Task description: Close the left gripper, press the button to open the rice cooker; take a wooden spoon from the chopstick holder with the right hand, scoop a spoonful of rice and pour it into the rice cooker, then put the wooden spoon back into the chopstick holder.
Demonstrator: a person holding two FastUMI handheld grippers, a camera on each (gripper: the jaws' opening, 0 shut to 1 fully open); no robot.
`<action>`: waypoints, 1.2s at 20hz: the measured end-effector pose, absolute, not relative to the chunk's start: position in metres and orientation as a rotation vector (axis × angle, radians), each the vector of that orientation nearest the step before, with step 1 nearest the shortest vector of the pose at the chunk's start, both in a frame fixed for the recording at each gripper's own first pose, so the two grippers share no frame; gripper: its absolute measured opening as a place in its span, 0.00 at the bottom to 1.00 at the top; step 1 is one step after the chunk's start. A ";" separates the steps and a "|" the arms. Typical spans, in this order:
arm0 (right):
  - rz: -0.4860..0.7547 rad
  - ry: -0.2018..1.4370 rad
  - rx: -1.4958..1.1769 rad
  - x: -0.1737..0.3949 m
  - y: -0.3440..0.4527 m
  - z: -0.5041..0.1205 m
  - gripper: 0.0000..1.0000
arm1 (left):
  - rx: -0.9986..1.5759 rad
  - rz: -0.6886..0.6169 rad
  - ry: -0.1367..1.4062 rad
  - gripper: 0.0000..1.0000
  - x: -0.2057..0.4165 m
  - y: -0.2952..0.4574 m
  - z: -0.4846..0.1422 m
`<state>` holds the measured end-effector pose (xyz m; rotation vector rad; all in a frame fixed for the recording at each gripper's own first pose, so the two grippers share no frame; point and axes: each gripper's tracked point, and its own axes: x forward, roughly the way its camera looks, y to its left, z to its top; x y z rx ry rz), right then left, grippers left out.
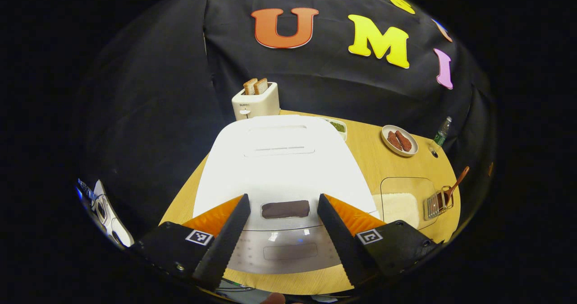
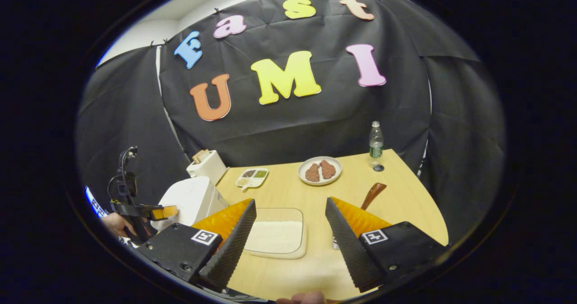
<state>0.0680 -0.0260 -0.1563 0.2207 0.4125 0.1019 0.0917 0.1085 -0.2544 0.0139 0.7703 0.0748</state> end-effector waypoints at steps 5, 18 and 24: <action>0.156 0.436 0.232 0.076 -0.024 -0.165 0.99 | 0.002 0.093 0.724 1.00 0.095 0.108 -0.253; 0.251 0.383 0.157 0.089 -0.044 -0.150 1.00 | 0.046 0.178 0.569 0.95 0.095 0.101 -0.217; 0.236 0.288 0.128 0.052 -0.021 -0.114 1.00 | -0.012 0.143 0.427 0.95 0.053 0.086 -0.148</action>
